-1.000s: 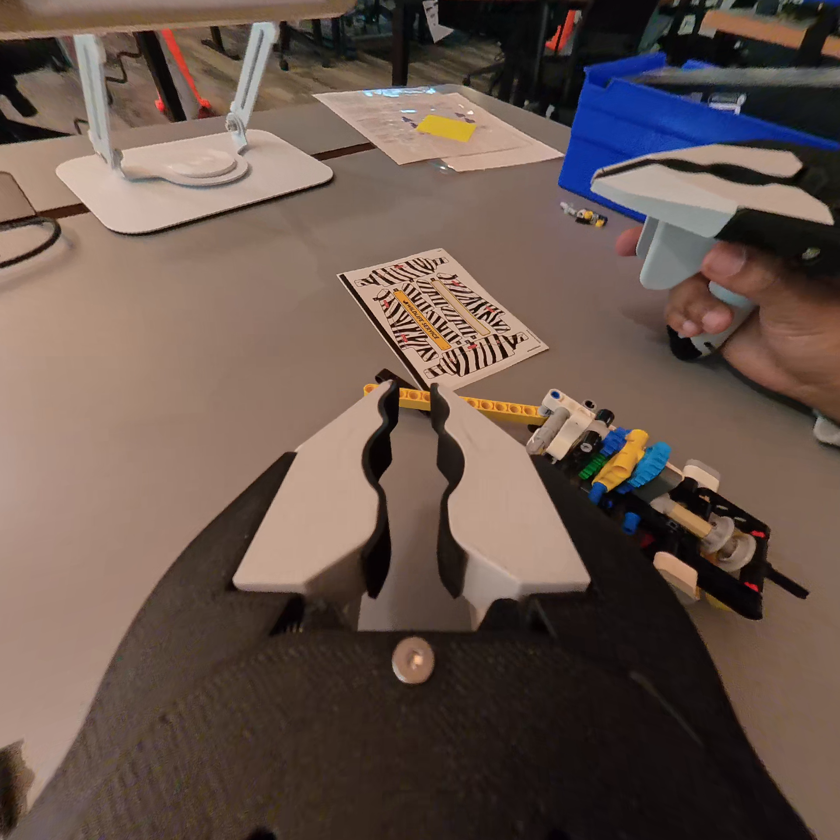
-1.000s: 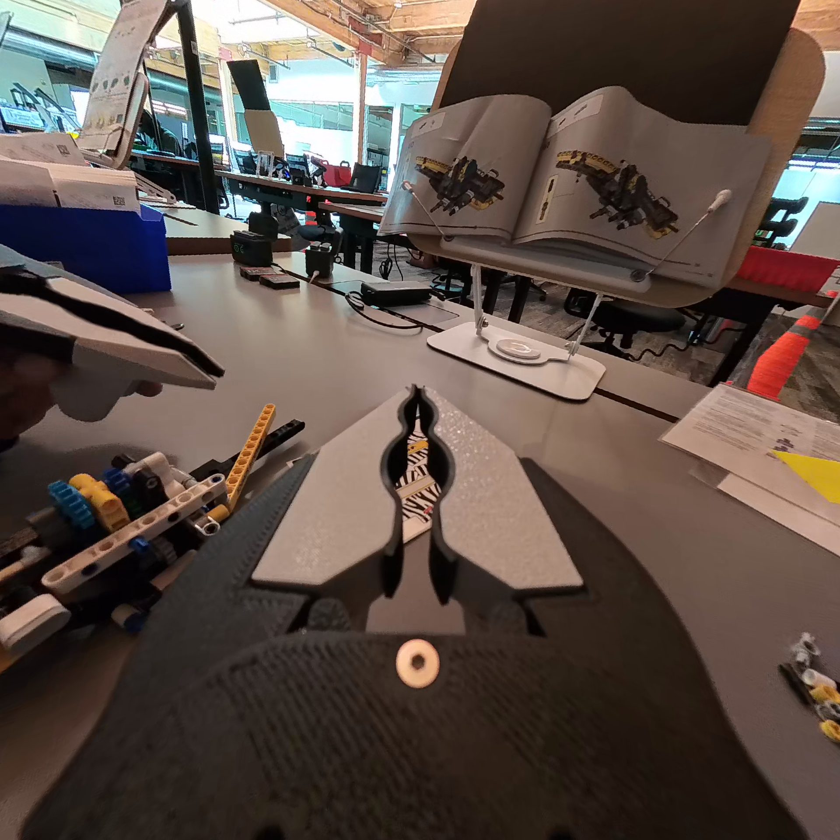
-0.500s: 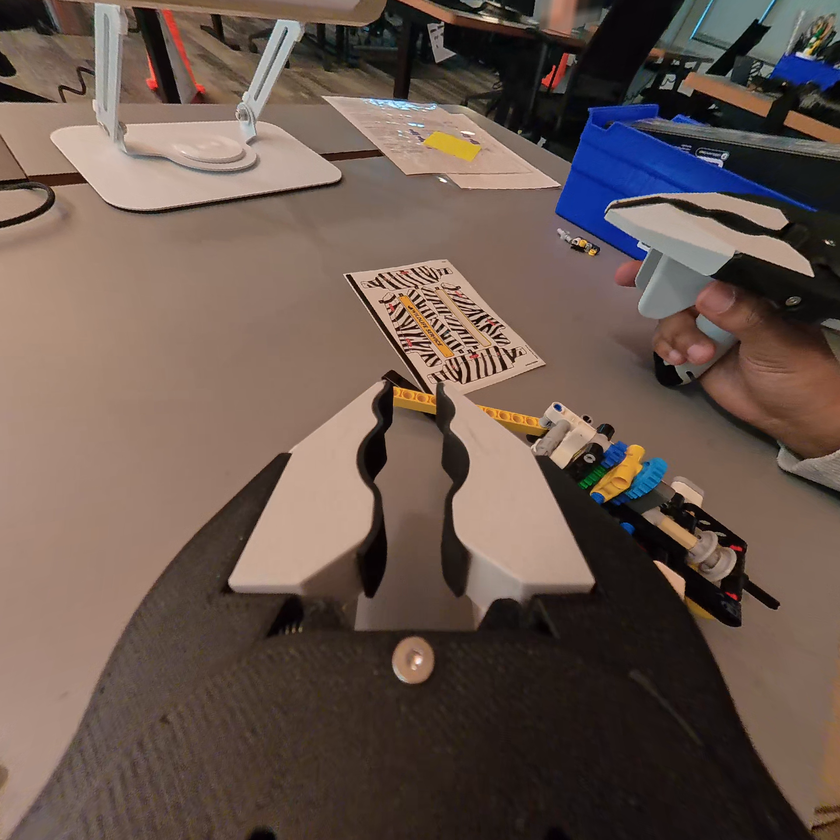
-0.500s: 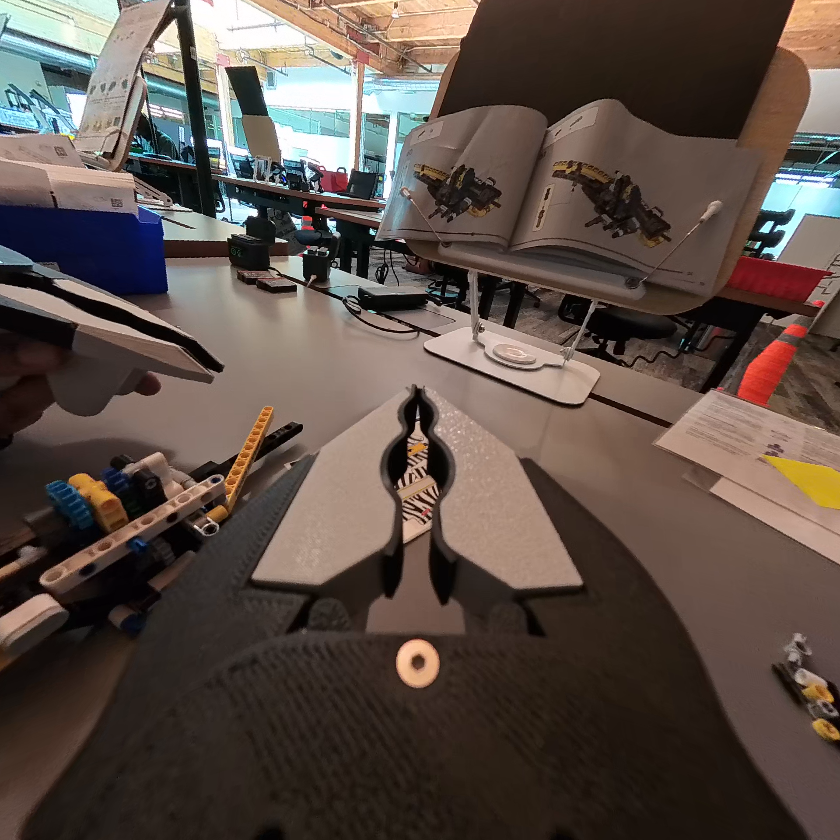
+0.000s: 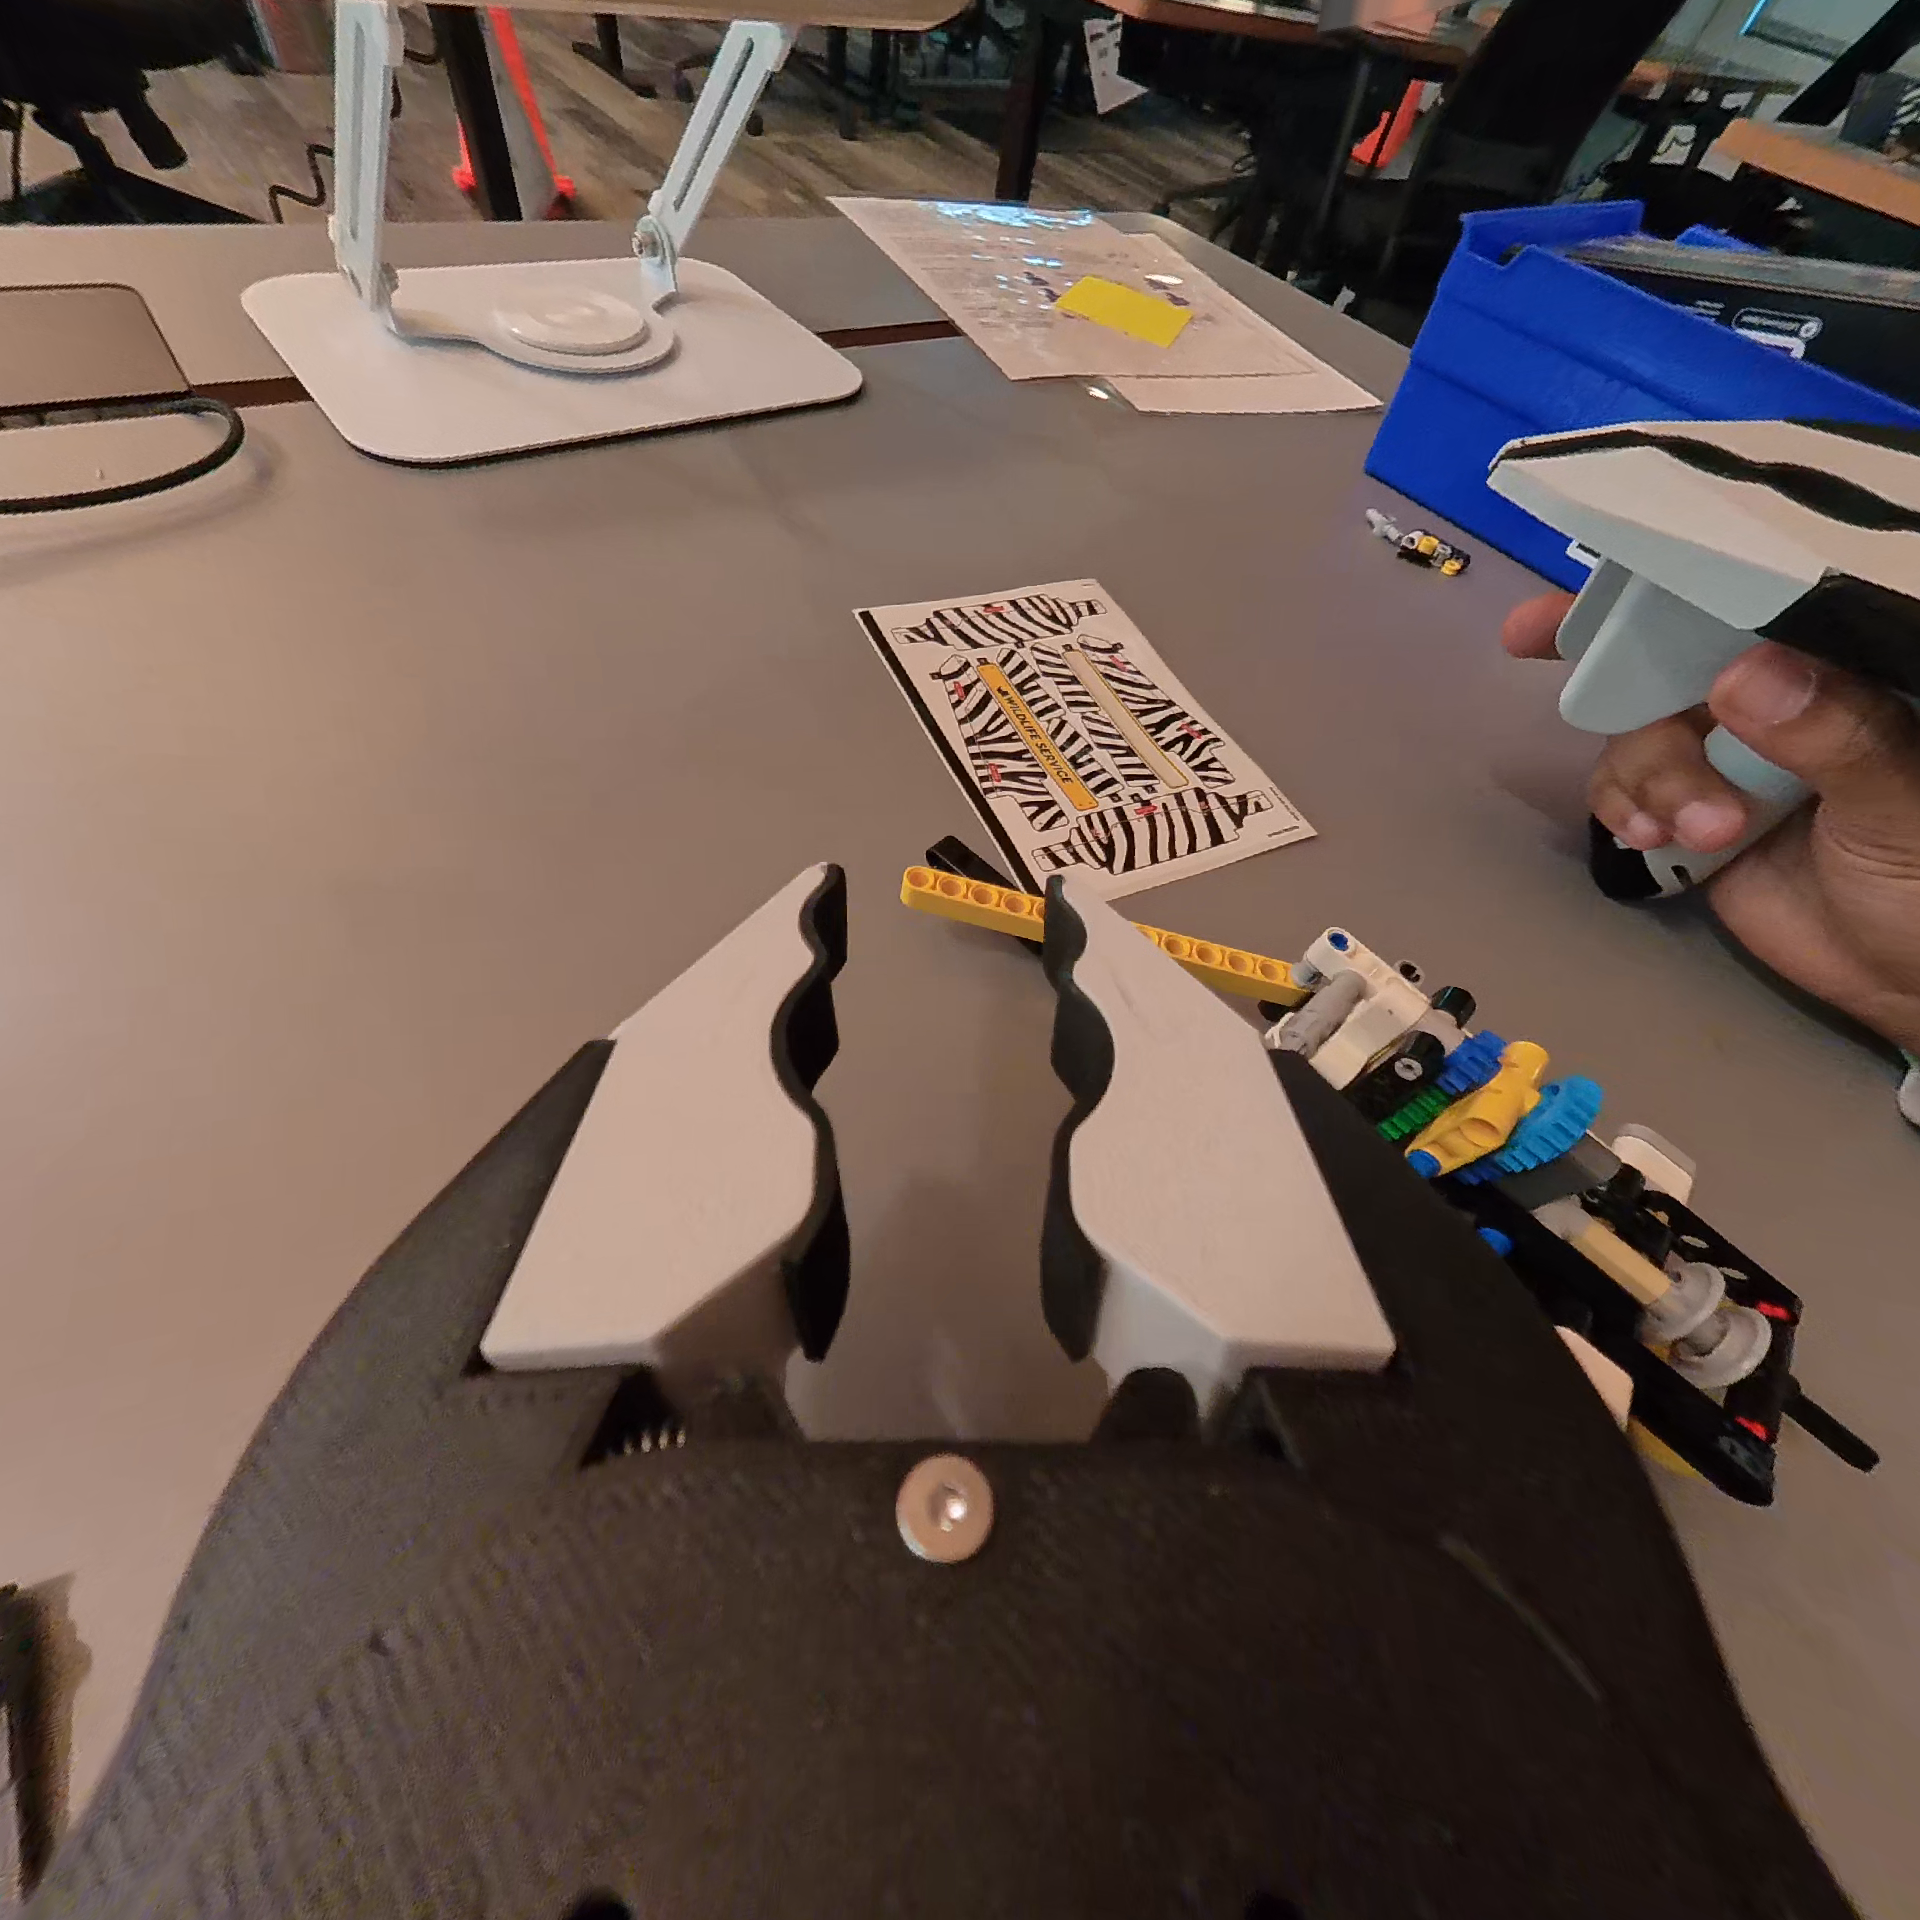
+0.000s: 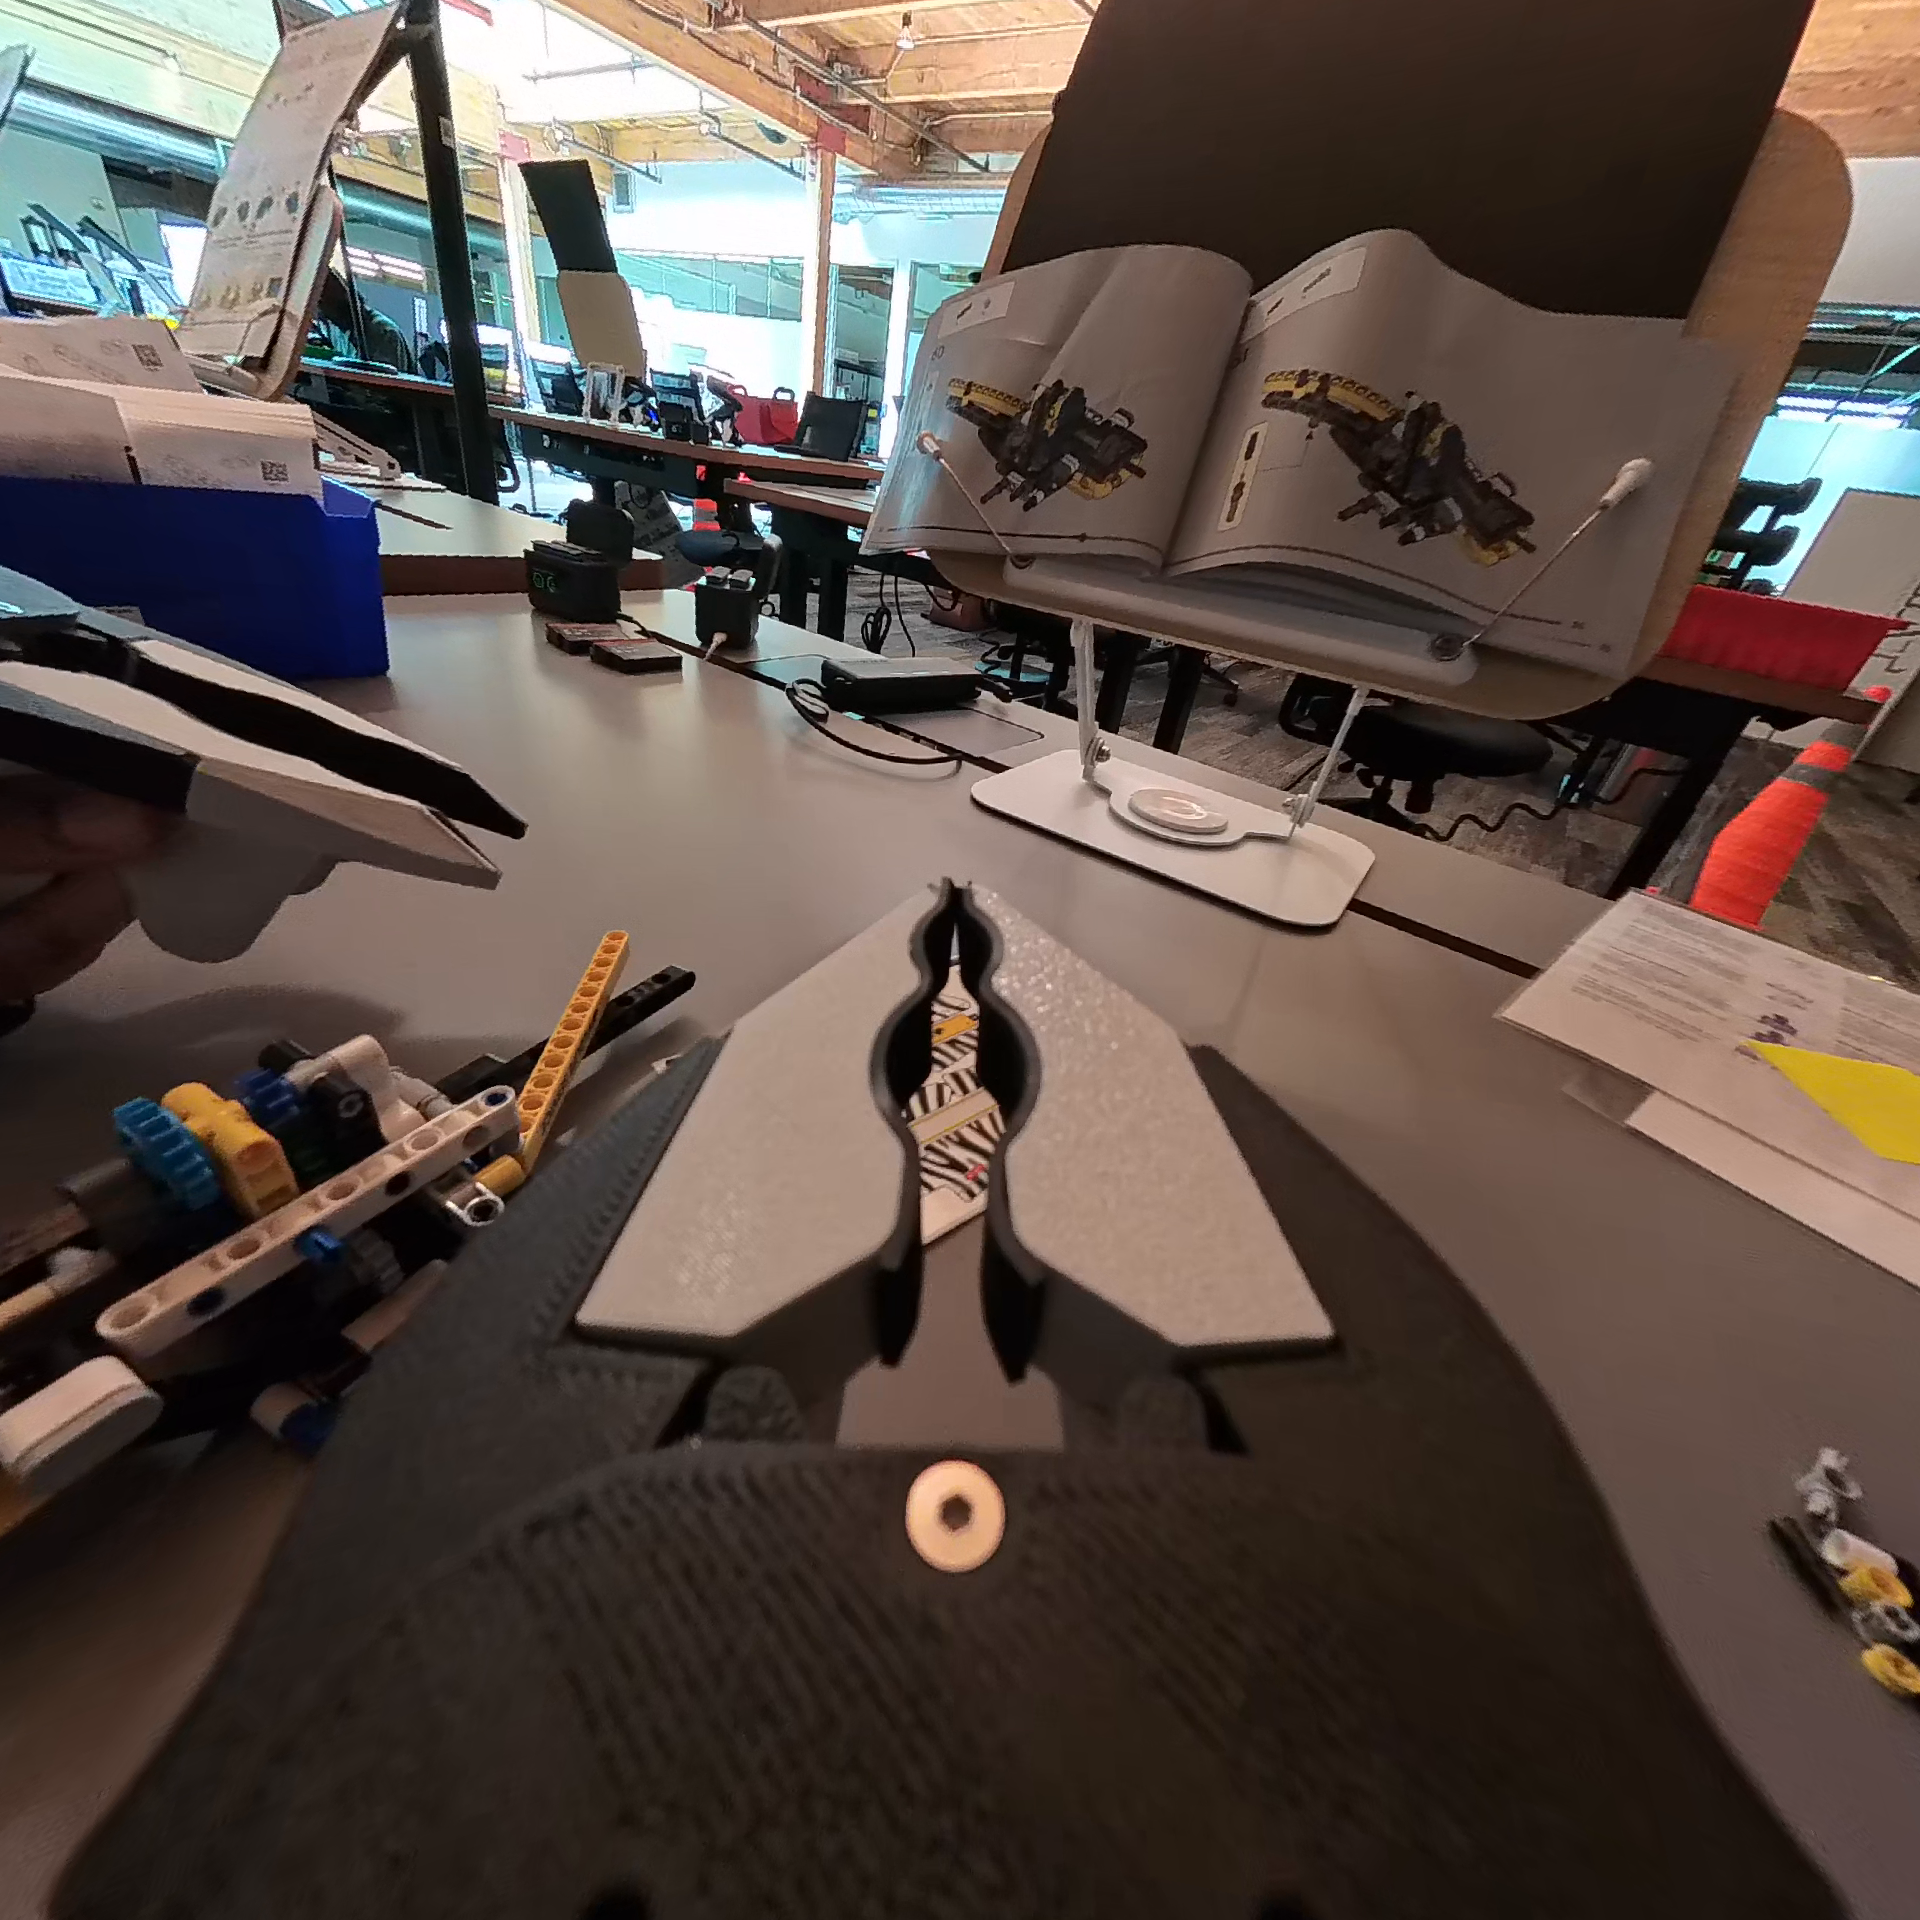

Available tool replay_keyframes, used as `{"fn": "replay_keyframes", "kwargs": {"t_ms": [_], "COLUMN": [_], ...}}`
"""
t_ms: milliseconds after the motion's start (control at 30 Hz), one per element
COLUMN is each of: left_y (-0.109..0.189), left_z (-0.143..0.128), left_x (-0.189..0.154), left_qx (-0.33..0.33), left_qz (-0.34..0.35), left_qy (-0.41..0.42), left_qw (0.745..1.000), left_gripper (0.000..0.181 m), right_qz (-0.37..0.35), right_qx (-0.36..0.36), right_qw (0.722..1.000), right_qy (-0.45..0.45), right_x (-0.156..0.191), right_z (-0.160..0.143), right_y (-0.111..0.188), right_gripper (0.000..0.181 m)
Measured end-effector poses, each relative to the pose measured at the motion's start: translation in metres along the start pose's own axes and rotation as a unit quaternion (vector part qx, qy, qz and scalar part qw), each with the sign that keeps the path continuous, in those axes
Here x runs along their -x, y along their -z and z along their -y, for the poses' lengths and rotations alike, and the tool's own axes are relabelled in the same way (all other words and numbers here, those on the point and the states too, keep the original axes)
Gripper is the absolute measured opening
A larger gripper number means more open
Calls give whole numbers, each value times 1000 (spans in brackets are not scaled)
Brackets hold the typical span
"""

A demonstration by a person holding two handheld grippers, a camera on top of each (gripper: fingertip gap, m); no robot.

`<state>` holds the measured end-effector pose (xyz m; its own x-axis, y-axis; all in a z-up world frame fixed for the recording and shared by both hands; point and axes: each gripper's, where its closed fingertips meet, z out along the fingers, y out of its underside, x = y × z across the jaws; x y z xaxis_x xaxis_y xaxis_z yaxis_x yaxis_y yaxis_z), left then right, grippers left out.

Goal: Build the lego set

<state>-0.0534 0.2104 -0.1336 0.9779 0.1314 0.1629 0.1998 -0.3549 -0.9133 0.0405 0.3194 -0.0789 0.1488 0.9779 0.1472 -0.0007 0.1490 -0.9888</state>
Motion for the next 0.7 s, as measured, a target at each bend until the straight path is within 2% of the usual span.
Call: {"fn": "replay_keyframes", "kwargs": {"t_ms": [700], "left_y": [0], "left_z": [5], "left_x": [0], "left_qx": [-22], "left_qz": [-46], "left_qy": [83], "left_qw": [995], "left_gripper": [37], "right_qz": [24], "right_qx": [-13], "right_qw": [1000], "right_qy": [-12], "right_x": [3], "right_z": [2], "right_y": [3], "right_gripper": [0]}}
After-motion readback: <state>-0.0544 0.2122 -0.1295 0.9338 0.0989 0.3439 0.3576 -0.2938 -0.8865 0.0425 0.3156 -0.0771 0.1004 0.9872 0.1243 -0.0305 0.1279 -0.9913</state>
